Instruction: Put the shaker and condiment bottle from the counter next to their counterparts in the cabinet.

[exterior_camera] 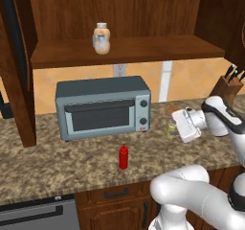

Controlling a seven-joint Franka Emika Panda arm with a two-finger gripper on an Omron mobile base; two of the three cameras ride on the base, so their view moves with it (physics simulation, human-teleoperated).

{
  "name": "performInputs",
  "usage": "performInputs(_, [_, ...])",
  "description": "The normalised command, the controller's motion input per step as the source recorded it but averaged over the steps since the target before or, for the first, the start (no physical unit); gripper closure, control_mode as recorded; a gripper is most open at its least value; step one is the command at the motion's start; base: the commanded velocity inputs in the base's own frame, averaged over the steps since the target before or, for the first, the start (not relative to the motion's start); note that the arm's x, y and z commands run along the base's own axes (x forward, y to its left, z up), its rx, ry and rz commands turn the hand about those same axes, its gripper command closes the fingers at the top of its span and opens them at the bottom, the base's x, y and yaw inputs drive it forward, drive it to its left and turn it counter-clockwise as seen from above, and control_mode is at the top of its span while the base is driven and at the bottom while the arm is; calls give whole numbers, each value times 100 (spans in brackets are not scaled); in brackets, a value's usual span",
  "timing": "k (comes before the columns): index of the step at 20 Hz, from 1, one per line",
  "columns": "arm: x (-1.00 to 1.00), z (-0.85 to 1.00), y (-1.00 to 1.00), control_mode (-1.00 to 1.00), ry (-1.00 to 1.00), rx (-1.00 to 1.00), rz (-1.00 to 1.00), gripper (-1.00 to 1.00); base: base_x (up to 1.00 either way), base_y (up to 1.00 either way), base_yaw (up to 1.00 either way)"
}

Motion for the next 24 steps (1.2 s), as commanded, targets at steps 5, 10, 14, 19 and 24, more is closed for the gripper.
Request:
performInputs(5, [-23, 92, 16, -100, 0, 0, -15, 100, 0, 0, 0])
performInputs(10, [-70, 68, 5, -100, -9, 0, -15, 100, 0, 0, 0])
performInputs(14, [-49, 90, 25, -100, -20, 0, -12, 100, 0, 0, 0])
performInputs(19, [-10, 93, 46, -100, -22, -1, -11, 100, 0, 0, 0])
performInputs(24, [0, 97, 21, -100, -13, 0, -7, 100, 0, 0, 0])
